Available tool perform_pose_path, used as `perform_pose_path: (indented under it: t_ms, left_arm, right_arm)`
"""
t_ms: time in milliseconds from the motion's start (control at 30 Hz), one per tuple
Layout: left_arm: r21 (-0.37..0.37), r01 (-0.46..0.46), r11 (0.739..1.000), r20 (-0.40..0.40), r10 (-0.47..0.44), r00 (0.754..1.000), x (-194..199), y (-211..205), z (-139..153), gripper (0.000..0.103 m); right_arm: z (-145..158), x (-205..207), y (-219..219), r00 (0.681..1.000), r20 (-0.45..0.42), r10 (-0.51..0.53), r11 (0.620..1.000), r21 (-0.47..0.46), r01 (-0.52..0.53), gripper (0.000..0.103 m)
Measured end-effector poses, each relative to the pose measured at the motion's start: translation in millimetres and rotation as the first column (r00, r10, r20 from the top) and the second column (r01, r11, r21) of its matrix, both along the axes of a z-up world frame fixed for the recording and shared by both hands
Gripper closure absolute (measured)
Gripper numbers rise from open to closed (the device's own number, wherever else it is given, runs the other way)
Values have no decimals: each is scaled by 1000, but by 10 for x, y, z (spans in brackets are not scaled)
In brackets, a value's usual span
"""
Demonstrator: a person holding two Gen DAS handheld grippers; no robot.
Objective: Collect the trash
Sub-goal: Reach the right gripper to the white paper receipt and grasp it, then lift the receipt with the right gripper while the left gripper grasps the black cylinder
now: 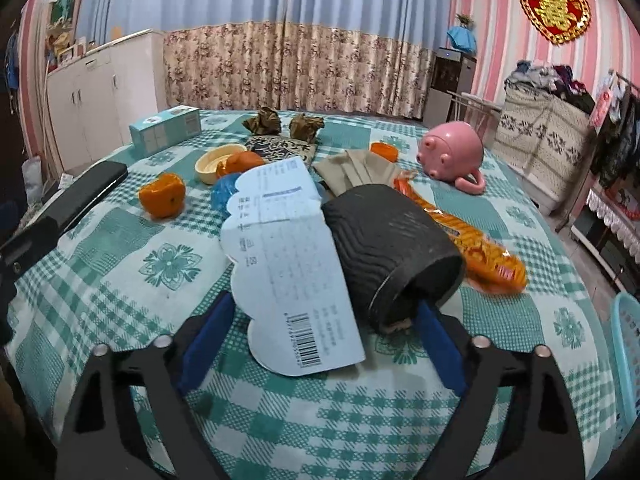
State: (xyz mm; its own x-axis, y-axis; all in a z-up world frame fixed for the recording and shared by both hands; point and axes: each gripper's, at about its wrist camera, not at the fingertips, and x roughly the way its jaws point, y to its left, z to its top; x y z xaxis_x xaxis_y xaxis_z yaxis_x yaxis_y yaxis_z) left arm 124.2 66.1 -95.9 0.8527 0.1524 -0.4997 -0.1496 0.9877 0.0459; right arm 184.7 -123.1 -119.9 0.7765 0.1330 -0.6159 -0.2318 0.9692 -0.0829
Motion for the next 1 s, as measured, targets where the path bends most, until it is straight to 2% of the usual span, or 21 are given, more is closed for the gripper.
perform_pose_path:
  t_ms: [67, 100, 133, 333, 567, 733, 800, 1000]
  left_arm:
    - [12, 6, 1000, 1, -6, 1000, -4, -29, -3, 5]
    - [18, 8, 1000, 0, -8, 1000, -2, -43, -6, 5]
    - [21, 10, 1000, -1, -10, 1000, 0, -49, -9, 5]
    - [14, 10, 1000, -21, -10, 1000, 23, -35, -26, 5]
    - [40, 13, 999, -17, -12, 1000, 10, -83, -25, 5]
    - [69, 21, 997, -10, -20, 1000, -24, -152, -19, 5]
    - [81, 27, 996, -4, -27, 1000, -42, -183, -10, 5]
    - [85, 33, 996, -7, -33, 999, -51, -219, -2, 5]
  right_arm:
    - [-8, -6, -25, 1000, -7, 10, 1000, 5, -10, 44]
    - [-12, -14, -40, 1000, -13, 16, 1000, 13, -15, 49]
    - [-9, -23, -66, 1000, -18, 19, 1000, 24, -18, 58]
    - [10, -154, -222, 998, -36, 47, 994, 96, -43, 58]
    - [26, -364, -472, 999, -41, 6, 986, 165, 0, 59]
    - [157, -493, -594, 1000, 10, -11, 982, 187, 9, 59]
    - [209, -508, -640, 1000, 25, -15, 981, 193, 10, 72]
    - [180, -400, -844, 998, -3, -59, 970, 236, 58, 73]
